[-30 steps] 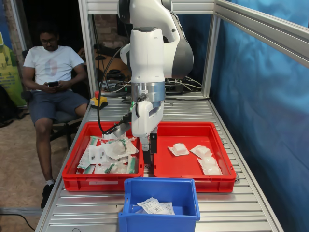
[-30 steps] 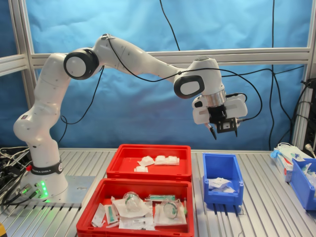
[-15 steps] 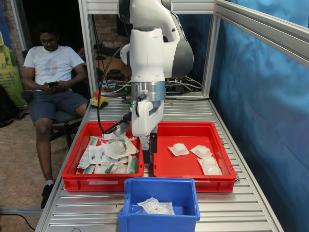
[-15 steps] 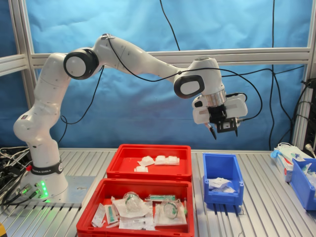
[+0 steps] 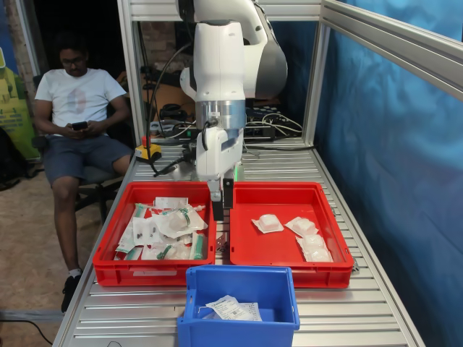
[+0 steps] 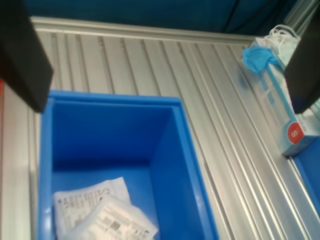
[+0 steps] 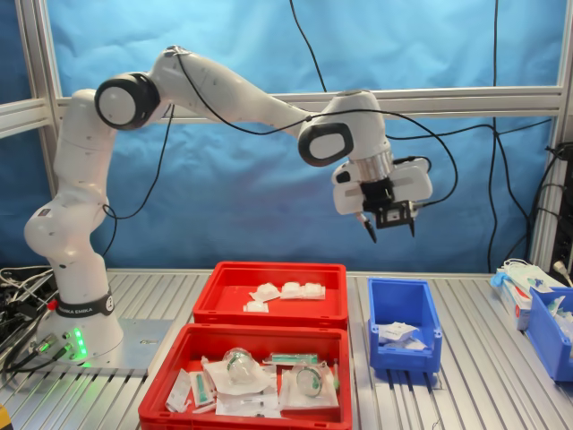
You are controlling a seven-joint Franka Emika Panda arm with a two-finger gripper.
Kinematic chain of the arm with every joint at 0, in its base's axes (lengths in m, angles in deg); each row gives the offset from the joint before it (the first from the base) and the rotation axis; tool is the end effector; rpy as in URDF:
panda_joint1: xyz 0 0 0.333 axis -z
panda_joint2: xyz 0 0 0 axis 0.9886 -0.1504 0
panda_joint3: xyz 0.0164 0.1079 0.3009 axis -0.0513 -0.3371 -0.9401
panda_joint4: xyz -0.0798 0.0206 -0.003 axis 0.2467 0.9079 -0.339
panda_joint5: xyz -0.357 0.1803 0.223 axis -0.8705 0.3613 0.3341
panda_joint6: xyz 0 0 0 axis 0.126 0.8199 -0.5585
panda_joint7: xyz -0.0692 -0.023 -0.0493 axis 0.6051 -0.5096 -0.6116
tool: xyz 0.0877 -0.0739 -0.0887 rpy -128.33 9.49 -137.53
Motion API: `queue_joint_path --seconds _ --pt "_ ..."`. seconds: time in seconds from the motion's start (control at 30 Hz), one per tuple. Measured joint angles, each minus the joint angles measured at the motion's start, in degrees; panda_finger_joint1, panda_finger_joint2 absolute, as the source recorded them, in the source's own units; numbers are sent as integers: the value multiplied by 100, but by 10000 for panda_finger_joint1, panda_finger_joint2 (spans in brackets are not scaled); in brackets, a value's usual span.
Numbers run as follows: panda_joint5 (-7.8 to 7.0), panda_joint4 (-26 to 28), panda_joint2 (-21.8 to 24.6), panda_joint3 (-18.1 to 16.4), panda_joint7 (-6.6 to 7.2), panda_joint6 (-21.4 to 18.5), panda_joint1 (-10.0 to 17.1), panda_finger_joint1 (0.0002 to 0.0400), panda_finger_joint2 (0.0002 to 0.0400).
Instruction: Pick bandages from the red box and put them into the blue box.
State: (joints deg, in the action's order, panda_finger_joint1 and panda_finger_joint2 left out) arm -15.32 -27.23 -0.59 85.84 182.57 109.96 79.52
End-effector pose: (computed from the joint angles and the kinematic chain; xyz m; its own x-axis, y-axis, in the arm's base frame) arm 0.7635 -0.0001 0.3821 -0.8149 -0.5108 -0.2738 -0.4795 0.8596 -0.1766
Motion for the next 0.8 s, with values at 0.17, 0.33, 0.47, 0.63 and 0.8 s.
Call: queue_joint_path --seconds 0.17,0.33,0.47,0.63,0.8 --pt "-365 -416 322 0 0 -1 0 400 400" --pt "-576 -830 603 -1 0 -25 0 400 400" --pt "-666 -1194 853 -7 0 -106 0 400 400" --pt "-726 -1581 1184 -17 0 -394 0 400 400" --pt "-748 -1850 1487 -32 0 -779 0 400 400"
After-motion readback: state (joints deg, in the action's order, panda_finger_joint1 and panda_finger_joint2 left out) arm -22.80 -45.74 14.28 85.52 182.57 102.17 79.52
